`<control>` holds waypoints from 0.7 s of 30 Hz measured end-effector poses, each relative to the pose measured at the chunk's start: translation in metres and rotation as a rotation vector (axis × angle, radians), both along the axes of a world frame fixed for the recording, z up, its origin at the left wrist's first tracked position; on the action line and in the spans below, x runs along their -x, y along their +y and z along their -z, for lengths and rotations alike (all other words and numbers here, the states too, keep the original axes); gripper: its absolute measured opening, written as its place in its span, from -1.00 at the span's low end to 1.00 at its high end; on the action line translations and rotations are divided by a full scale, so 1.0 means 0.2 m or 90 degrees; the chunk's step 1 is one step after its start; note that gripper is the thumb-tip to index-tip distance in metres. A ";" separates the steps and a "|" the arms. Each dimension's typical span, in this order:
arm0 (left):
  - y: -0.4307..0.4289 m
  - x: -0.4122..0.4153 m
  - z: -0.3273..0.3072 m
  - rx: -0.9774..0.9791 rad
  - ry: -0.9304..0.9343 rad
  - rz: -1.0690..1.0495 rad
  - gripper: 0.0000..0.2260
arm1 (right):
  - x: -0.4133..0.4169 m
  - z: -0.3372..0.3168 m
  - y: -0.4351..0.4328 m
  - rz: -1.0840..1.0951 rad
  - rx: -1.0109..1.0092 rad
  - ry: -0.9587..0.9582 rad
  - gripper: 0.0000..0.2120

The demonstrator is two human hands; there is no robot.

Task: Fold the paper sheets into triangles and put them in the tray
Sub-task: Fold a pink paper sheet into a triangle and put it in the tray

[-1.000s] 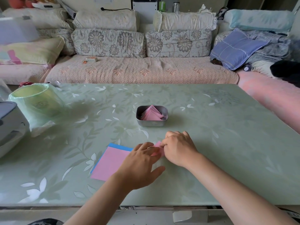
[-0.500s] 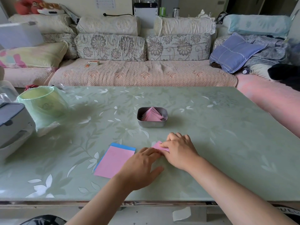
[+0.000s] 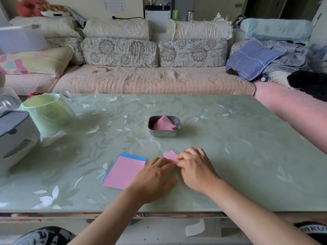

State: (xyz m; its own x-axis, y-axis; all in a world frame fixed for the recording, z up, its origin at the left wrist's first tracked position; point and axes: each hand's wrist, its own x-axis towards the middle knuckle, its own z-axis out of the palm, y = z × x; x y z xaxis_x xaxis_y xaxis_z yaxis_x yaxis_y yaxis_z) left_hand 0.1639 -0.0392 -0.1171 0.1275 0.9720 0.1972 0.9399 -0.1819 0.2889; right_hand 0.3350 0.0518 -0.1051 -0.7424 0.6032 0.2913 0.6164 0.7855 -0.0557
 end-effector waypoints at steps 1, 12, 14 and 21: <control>0.00 0.00 0.00 -0.004 -0.006 -0.003 -0.57 | -0.01 0.00 0.00 0.000 -0.001 -0.021 -0.74; -0.05 0.03 -0.02 -0.016 0.022 -0.066 -0.55 | -0.02 0.01 -0.02 0.010 0.041 -0.058 -0.61; -0.07 0.03 -0.02 -0.008 0.022 -0.092 -0.54 | -0.02 0.01 -0.02 0.013 0.048 -0.053 -0.61; -0.11 0.07 -0.03 0.020 0.036 -0.156 -0.59 | -0.02 0.02 -0.01 0.026 0.081 -0.029 -0.62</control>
